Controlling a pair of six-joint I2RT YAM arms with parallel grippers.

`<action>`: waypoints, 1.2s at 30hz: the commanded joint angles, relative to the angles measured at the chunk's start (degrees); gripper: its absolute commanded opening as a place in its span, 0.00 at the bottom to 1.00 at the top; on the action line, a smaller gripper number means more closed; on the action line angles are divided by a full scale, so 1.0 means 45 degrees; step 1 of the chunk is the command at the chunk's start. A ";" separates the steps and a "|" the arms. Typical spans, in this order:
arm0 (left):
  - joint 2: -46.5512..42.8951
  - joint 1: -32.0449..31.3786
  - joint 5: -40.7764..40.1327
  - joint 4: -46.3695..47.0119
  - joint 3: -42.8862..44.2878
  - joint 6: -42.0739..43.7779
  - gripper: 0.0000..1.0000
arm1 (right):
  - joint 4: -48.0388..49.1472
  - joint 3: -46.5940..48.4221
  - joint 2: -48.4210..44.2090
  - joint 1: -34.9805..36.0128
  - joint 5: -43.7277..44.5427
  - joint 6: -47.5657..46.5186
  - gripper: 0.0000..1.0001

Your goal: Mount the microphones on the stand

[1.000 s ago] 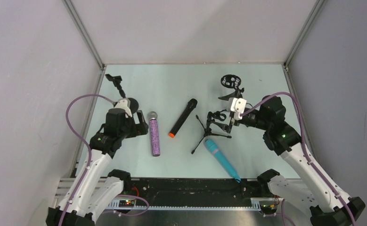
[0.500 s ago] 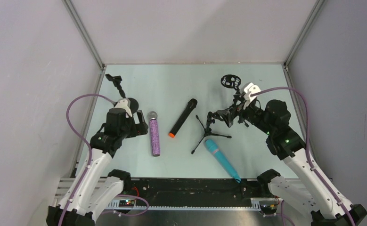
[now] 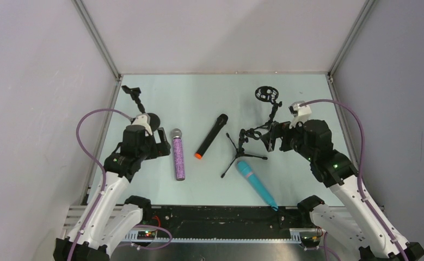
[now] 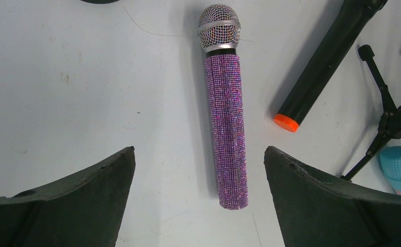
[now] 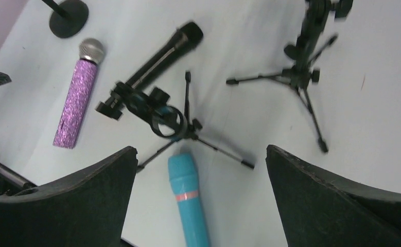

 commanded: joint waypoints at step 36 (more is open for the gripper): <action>-0.5818 -0.0052 0.0105 0.1083 -0.0033 0.0257 0.98 | -0.2423 -0.1609 0.4567 0.6028 0.3094 0.3090 0.99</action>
